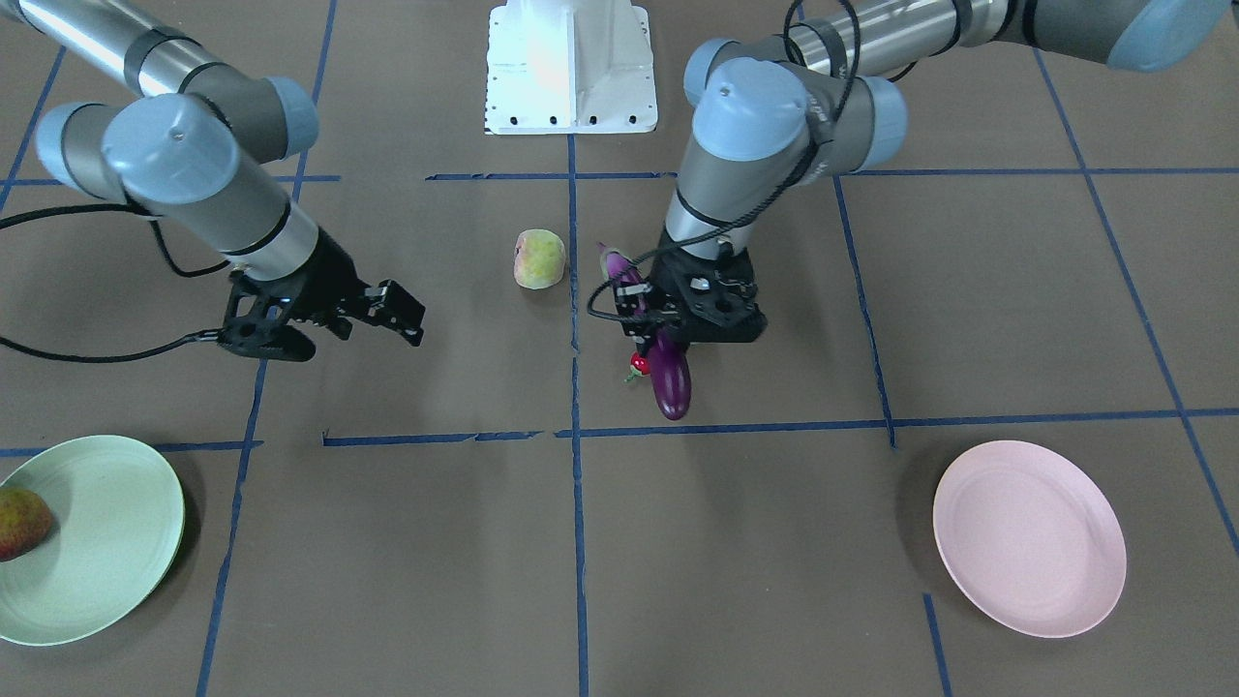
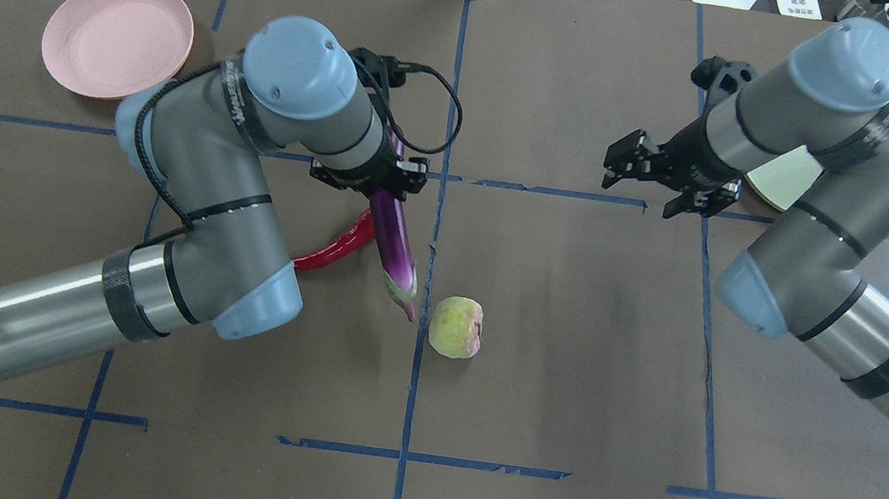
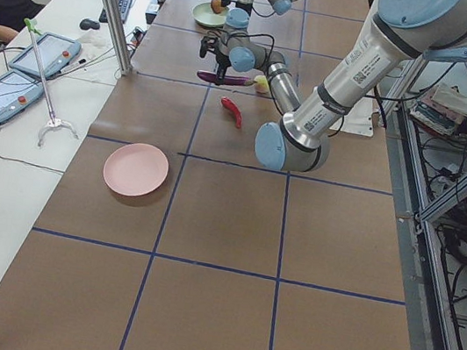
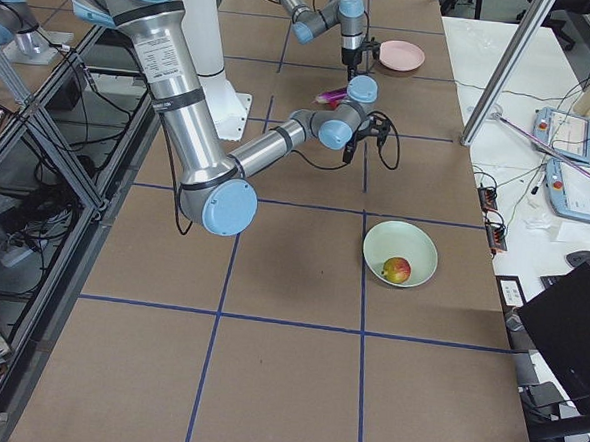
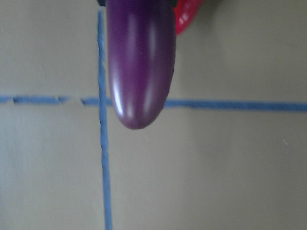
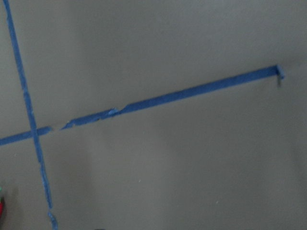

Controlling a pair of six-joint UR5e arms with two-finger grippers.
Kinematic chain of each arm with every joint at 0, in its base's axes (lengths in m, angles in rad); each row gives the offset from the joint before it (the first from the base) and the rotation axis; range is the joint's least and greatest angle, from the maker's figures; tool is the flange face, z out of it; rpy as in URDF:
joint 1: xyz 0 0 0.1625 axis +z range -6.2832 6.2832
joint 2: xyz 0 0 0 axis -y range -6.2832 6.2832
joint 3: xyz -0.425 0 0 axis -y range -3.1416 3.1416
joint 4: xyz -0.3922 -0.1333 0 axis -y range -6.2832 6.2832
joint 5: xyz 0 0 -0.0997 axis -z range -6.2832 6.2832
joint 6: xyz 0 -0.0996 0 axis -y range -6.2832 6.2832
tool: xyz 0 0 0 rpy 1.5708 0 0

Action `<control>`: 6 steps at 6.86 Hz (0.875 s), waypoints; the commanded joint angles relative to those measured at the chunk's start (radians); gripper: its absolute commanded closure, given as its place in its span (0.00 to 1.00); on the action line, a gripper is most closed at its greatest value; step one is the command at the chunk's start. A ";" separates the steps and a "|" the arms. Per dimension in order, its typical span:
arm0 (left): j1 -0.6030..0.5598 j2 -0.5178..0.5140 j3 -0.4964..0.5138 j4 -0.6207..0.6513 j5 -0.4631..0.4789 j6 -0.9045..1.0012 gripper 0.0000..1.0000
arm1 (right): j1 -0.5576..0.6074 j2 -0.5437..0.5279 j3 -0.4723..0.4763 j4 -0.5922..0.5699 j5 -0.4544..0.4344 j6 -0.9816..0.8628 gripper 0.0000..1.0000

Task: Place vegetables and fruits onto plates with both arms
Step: 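Lift purple eggplant with left gripper while right releases apple, moves to peach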

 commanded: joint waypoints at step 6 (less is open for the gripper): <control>-0.367 0.063 0.531 -0.263 -0.048 0.566 1.00 | -0.230 0.202 -0.057 -0.227 -0.146 0.152 0.00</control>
